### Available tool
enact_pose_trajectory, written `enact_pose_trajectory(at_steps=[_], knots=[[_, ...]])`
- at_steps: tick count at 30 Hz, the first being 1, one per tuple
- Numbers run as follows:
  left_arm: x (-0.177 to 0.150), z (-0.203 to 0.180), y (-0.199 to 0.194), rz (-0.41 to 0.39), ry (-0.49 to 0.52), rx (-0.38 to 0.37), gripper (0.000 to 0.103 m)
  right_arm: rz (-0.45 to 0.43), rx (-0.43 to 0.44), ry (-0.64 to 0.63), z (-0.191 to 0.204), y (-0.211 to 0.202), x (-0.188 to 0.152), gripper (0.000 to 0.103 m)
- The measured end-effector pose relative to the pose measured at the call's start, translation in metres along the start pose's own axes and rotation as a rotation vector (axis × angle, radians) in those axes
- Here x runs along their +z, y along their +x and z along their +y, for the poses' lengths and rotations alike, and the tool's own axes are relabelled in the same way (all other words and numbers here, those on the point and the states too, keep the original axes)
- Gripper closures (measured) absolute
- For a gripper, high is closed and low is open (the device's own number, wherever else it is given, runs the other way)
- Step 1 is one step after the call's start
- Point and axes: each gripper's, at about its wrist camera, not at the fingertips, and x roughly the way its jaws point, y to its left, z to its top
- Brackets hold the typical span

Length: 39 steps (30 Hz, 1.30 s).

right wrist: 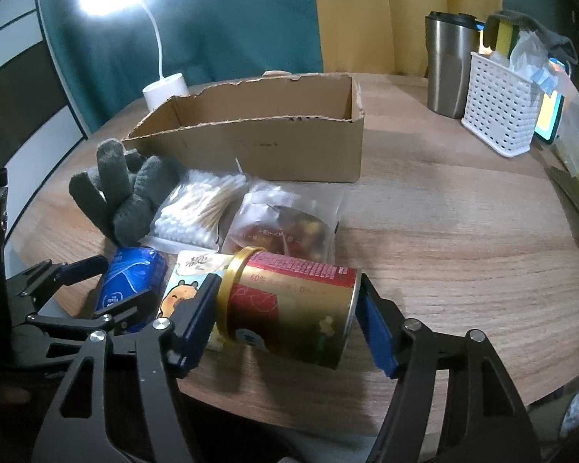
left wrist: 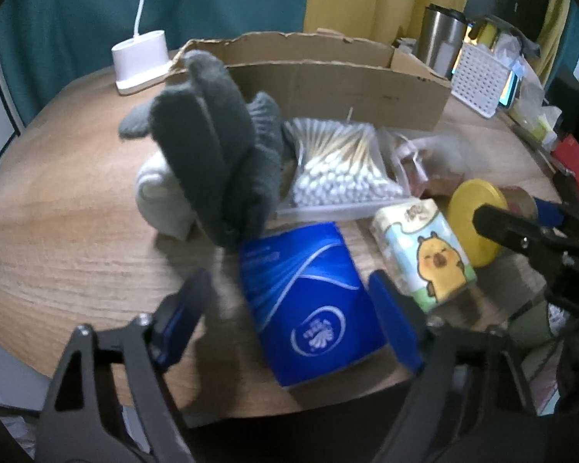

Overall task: Organize objects
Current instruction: 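Grasp the blue tissue pack with the left gripper while the right gripper grasps the gold-red can, then carry the tissue pack into the box and release it while the right gripper carries the can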

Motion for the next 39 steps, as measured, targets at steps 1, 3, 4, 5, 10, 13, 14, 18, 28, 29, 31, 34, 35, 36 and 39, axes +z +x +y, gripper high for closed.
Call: enact_pose_trajectory(at_steps=[1, 3, 4, 5, 10, 13, 14, 18, 28, 29, 31, 34, 35, 36, 39], knots=[[0.000, -0.001, -0.001, -0.002, 0.003, -0.002, 0.036, 0.000, -0.002, 0.000, 0.000, 0.000, 0.000, 0.032], [0.000, -0.001, -0.002, -0.004, 0.002, -0.011, 0.037, -0.003, -0.007, 0.000, 0.000, -0.001, 0.000, 0.032], [0.000, -0.001, -0.003, -0.005, 0.001, -0.015, 0.039, -0.004, -0.009, 0.000, -0.001, -0.002, 0.000, 0.033], [0.000, 0.000, -0.004, -0.007, -0.002, -0.028, 0.040, -0.005, -0.012, 0.001, -0.001, -0.002, -0.001, 0.033], [-0.001, -0.005, -0.009, -0.016, 0.011, -0.051, 0.045, -0.024, -0.022, -0.005, 0.000, -0.010, 0.000, 0.033], [0.000, -0.006, -0.014, -0.029, 0.015, -0.062, 0.045, -0.035, -0.027, -0.004, 0.000, -0.014, 0.001, 0.033], [0.001, -0.007, -0.017, -0.036, 0.017, -0.065, 0.045, -0.038, -0.029, -0.004, 0.000, -0.016, 0.001, 0.033], [0.003, -0.011, -0.028, -0.064, 0.032, -0.077, 0.045, -0.052, -0.036, -0.004, -0.001, -0.022, 0.003, 0.033], [0.018, -0.019, -0.047, -0.118, 0.062, -0.107, 0.045, -0.088, -0.048, -0.015, -0.003, -0.037, 0.014, 0.033], [0.020, -0.019, -0.048, -0.124, 0.063, -0.111, 0.045, -0.091, -0.049, -0.015, -0.004, -0.038, 0.016, 0.033], [0.024, -0.020, -0.052, -0.138, 0.066, -0.119, 0.045, -0.098, -0.049, -0.014, -0.005, -0.040, 0.019, 0.033], [0.031, -0.023, -0.055, -0.149, 0.072, -0.126, 0.045, -0.106, -0.051, -0.016, -0.006, -0.044, 0.024, 0.033], [0.033, -0.023, -0.056, -0.153, 0.074, -0.129, 0.045, -0.110, -0.052, -0.017, -0.006, -0.045, 0.026, 0.033], [0.035, -0.024, -0.057, -0.158, 0.076, -0.131, 0.045, -0.115, -0.053, -0.020, -0.007, -0.046, 0.029, 0.033], [0.042, -0.025, -0.058, -0.165, 0.076, -0.132, 0.045, -0.122, -0.054, -0.020, -0.008, -0.048, 0.034, 0.033]])
